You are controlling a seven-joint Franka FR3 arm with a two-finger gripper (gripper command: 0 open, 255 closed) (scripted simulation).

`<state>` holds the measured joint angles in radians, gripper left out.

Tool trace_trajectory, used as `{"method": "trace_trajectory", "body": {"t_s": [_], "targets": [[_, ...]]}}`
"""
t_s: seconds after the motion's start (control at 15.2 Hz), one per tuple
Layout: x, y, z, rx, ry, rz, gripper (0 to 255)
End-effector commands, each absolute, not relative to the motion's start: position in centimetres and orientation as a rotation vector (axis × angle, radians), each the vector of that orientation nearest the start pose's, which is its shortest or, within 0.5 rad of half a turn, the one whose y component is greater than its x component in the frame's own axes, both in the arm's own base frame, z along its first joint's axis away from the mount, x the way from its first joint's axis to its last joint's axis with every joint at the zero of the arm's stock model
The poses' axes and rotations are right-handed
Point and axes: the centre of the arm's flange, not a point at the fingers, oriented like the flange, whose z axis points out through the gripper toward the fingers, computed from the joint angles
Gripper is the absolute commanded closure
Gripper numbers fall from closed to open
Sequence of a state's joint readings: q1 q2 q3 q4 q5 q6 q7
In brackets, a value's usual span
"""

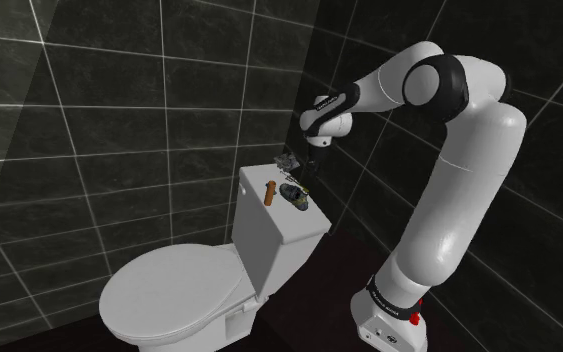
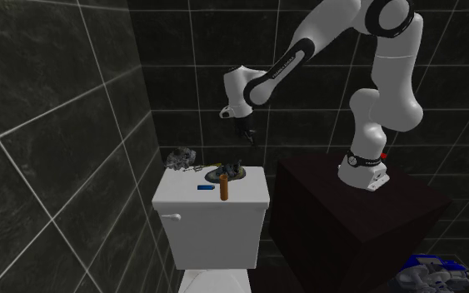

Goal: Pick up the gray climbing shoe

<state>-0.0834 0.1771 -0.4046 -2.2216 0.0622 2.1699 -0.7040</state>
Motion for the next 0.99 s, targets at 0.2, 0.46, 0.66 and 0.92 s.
{"method": "trace_trajectory", "body": {"t_s": [0.2, 0.46, 0.66, 0.92], "targets": [[48.4, -27.5, 23.1, -2.999, -0.306, 0.305, 0], [50.0, -29.3, 19.5, -2.990, -0.329, 0.315, 0], [50.0, -29.3, 17.9, -2.990, -0.329, 0.315, 0], [50.0, -29.3, 16.0, -2.990, -0.329, 0.315, 0]]}}
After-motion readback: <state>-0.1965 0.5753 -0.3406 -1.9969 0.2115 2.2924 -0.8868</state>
